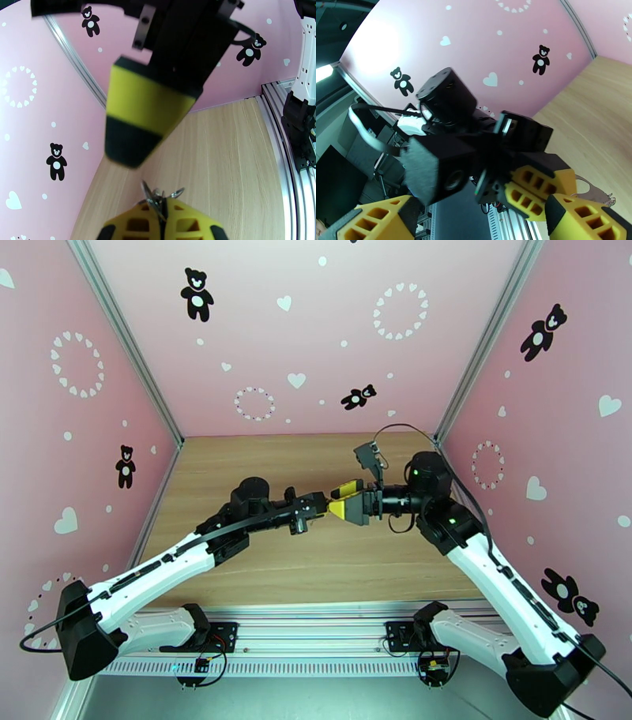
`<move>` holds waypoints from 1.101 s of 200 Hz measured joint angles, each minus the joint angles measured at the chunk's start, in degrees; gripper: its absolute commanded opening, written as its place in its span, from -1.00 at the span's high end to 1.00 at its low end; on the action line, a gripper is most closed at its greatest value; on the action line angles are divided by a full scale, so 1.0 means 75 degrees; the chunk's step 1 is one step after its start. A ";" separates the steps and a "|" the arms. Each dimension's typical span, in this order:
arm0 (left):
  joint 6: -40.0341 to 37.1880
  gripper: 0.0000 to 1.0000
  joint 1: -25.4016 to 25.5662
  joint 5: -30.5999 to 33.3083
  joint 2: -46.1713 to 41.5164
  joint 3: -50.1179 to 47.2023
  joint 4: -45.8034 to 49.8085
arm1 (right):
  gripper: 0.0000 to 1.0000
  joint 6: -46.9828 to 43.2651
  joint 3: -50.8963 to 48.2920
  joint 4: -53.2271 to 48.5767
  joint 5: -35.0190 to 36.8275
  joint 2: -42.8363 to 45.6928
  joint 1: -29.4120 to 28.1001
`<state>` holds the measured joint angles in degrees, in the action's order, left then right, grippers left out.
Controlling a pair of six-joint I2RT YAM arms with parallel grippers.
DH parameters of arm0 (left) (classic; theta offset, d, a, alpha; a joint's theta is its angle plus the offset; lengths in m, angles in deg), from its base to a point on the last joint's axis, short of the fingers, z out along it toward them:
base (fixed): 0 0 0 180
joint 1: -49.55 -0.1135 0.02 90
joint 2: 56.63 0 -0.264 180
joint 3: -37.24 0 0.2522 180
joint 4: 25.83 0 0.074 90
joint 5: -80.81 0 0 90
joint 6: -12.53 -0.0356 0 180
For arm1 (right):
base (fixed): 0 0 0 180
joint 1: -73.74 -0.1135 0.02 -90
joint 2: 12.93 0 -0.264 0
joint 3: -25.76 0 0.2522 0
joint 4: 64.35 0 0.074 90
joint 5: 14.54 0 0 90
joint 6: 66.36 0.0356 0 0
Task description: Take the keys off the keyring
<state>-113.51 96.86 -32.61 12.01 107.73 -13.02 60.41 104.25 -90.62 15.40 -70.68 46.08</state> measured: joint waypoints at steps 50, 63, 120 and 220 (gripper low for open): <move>-0.0262 1.00 0.0000 0.0006 0.0000 0.0119 0.0306 | -0.81 -0.1883 0.0571 -0.1545 0.0685 0.0210 0.0000; -0.0306 1.00 0.0000 0.0044 0.0020 0.0425 0.0825 | -0.81 -0.2302 0.0545 -0.1818 0.1075 0.0230 0.0006; 0.1460 1.00 -0.0099 0.0848 0.0420 0.2049 0.3450 | -0.79 -0.3127 -0.0428 -0.1649 0.2748 0.0787 -0.0003; 0.1988 1.00 -0.0099 0.0653 0.1900 0.4645 0.8501 | -0.49 -0.5059 -0.3882 0.1874 0.5330 0.0720 -0.0460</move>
<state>-98.60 96.12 -27.72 26.26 142.57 50.74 22.47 75.14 -76.57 55.38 -65.29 42.62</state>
